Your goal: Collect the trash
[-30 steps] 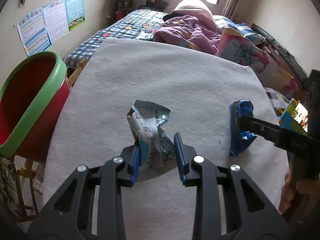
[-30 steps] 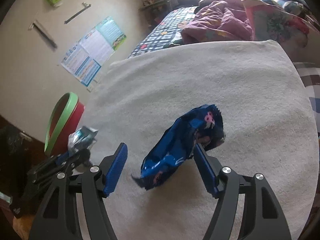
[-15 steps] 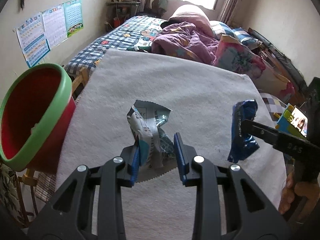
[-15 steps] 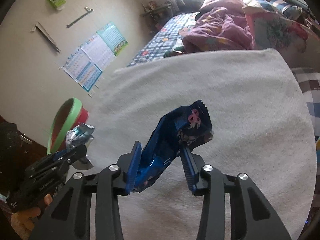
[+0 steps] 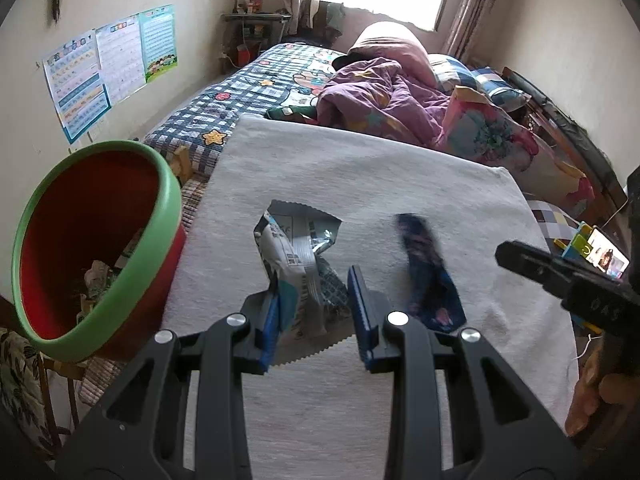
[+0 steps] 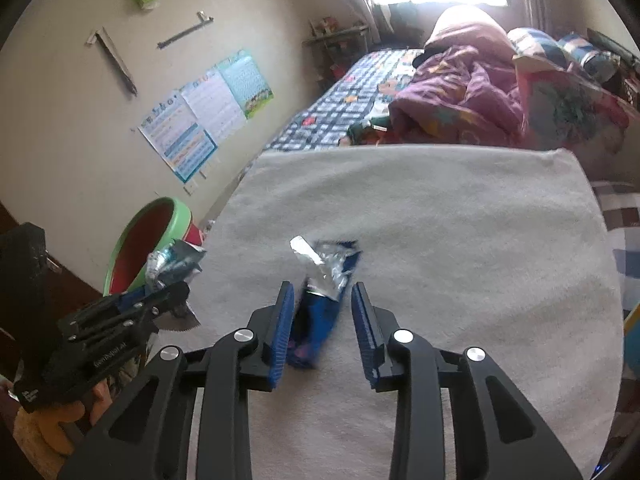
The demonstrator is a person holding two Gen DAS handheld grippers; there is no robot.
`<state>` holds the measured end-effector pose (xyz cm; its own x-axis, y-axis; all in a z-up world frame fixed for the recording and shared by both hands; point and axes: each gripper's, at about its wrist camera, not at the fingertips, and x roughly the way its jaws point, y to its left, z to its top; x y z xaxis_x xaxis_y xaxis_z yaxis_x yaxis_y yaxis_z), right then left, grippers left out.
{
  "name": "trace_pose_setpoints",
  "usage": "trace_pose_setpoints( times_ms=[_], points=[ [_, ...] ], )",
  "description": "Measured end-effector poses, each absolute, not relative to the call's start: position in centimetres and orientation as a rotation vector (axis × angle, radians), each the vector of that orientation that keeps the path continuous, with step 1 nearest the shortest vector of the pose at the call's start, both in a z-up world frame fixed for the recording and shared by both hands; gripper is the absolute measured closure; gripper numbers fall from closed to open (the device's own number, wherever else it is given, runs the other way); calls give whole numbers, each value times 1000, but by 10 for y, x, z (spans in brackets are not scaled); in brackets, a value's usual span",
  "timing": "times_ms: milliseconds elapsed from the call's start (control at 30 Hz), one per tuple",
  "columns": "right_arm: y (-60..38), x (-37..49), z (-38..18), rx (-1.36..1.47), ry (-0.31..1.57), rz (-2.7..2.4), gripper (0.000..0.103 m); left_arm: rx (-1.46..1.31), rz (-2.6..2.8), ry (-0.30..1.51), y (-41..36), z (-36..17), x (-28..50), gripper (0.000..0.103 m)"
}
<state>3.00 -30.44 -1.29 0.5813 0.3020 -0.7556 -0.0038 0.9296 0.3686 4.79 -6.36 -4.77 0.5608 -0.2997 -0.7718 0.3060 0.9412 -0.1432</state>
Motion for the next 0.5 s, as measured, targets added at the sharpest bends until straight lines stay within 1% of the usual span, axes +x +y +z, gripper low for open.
trace_pose_setpoints(
  times_ms=[33, 67, 100, 367, 400, 433, 467, 500],
  points=[
    [-303, 34, -17, 354, 955, 187, 62, 4, -354, 906, -61, -47, 49, 73],
    [-300, 36, -20, 354, 966, 187, 50, 1, -352, 904, -58, -46, 50, 73],
    [-298, 39, -24, 349, 979, 180, 47, -1, -349, 903, -55, -46, 51, 73],
    [-288, 61, -56, 323, 1065, 99, 47, -6, -332, 882, -33, -39, 51, 73],
    [-287, 63, -62, 308, 1084, 89, 48, -6, -329, 878, -30, -38, 51, 73],
    [-286, 66, -68, 304, 1100, 83, 51, -6, -325, 873, -26, -36, 51, 73],
    [-286, 66, -73, 305, 1111, 81, 68, -3, -320, 866, -22, -34, 51, 73],
    [-285, 68, -77, 318, 1123, 84, 75, -1, -316, 860, -19, -32, 51, 73]
  ],
)
